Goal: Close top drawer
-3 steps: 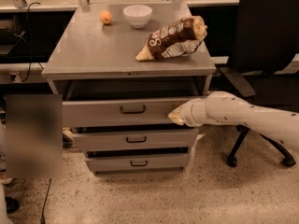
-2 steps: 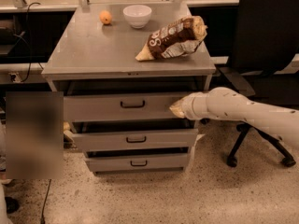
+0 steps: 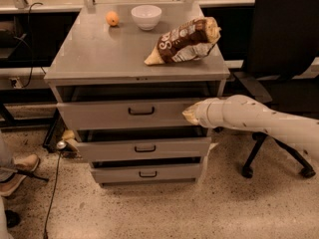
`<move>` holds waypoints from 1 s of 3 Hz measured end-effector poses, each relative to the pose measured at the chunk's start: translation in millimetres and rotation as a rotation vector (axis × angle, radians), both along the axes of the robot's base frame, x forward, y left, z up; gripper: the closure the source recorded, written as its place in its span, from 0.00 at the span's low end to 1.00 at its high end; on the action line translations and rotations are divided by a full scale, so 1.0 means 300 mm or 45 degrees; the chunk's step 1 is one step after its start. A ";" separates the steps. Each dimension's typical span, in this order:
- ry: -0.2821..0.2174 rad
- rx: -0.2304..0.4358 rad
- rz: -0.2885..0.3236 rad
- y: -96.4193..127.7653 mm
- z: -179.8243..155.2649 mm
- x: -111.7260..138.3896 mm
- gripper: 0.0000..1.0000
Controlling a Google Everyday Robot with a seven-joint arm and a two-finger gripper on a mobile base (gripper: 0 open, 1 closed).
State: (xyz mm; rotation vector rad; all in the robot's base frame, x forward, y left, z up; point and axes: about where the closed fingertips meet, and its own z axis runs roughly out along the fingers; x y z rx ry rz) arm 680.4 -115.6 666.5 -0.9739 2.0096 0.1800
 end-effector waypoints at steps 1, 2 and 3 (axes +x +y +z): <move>0.000 0.053 -0.059 -0.010 0.033 -0.118 1.00; 0.072 0.125 -0.160 -0.078 -0.005 -0.338 1.00; 0.151 0.260 -0.199 -0.157 -0.048 -0.477 1.00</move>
Offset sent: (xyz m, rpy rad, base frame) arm -0.1803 -0.0568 -0.0157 0.1678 0.1248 -0.2337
